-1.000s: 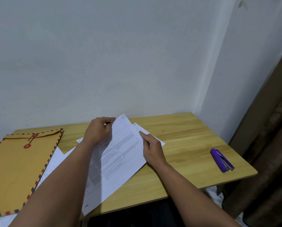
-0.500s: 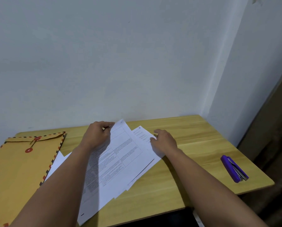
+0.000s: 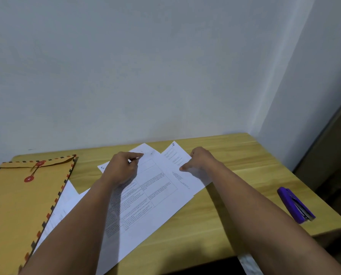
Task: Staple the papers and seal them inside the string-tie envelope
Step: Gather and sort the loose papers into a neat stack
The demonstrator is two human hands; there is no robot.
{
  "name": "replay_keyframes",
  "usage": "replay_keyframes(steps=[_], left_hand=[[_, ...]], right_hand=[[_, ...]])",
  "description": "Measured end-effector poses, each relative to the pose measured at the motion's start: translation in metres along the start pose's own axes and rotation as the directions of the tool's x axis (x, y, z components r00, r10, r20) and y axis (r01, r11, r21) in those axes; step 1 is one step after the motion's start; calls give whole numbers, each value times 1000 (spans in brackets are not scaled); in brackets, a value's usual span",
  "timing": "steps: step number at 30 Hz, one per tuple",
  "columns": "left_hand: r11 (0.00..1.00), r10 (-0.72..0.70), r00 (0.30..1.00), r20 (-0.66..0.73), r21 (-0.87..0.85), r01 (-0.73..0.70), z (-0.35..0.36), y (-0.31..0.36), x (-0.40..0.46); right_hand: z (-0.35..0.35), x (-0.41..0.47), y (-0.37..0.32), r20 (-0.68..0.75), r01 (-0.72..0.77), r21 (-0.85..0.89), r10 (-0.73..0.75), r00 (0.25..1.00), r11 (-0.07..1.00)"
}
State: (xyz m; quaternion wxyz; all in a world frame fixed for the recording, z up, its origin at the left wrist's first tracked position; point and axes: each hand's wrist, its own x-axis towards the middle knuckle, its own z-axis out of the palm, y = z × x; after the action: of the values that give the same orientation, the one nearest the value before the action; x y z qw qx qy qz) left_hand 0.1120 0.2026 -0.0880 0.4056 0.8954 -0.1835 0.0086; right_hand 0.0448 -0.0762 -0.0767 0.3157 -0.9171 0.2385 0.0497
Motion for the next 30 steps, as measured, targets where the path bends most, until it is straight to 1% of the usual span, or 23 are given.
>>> replay_keyframes(steps=[2,5,7,12,17,21,25,28,30], left_hand=[[1000,-17,1000,23,23,17,3,-3,-2],[1000,-12,999,53,24,10,5,-7,-7],[1000,0,999,53,28,-1,5,-10,-11],[998,-10,1000,21,56,8,3,-12,-18],[998,3,1000,26,61,-5,-1,-10,-24],[999,8,1000,15,42,-9,-1,-1,-26],[1000,22,1000,0,23,-22,-5,15,-26],[999,51,999,0,9,-51,-8,25,-26],[998,66,998,-2,0,-66,-9,31,-25]], right_hand=[[2,5,3,-26,6,39,-5,1000,999],[1,6,9,-132,15,105,-1,991,994],[-4,5,13,-151,7,137,14,988,990],[-24,-2,21,-211,28,108,-5,977,994],[-38,-15,24,-285,92,146,-47,957,985],[-49,-25,21,-377,234,216,-140,915,948],[-65,-39,8,-455,361,185,-246,856,914],[-74,-48,0,-535,396,189,-244,809,899],[-80,-51,-4,-605,376,153,-215,767,914]])
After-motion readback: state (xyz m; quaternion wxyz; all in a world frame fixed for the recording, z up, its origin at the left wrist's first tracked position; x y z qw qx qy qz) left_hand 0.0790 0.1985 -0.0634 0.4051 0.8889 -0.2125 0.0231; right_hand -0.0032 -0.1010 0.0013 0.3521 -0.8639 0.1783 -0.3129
